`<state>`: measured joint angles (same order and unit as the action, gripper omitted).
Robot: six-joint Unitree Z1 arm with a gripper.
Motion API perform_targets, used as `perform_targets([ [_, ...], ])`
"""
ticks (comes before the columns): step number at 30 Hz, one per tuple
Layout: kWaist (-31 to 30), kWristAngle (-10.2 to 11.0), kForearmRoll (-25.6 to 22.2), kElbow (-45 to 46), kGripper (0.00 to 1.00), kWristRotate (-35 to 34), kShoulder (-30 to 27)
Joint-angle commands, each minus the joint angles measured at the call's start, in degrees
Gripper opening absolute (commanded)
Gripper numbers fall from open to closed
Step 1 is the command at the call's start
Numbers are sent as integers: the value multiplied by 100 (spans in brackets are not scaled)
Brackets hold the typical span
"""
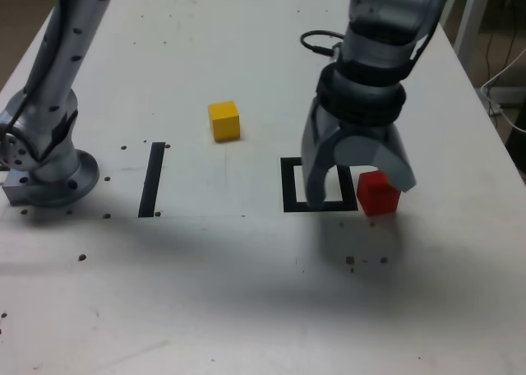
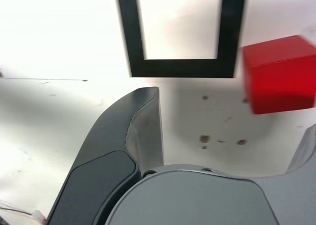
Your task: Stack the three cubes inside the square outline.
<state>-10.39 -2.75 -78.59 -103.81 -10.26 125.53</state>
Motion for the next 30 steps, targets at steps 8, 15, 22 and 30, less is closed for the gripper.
perform_targets([
  [8, 221, -83, -104, -522, 97, 201, 481],
  [15, 318, -244, -172, -785, 92, 317, 814],
  [22, 352, -349, -334, -966, 76, 350, 1022],
  [30, 371, -287, -450, -1006, 32, 343, 1097],
])
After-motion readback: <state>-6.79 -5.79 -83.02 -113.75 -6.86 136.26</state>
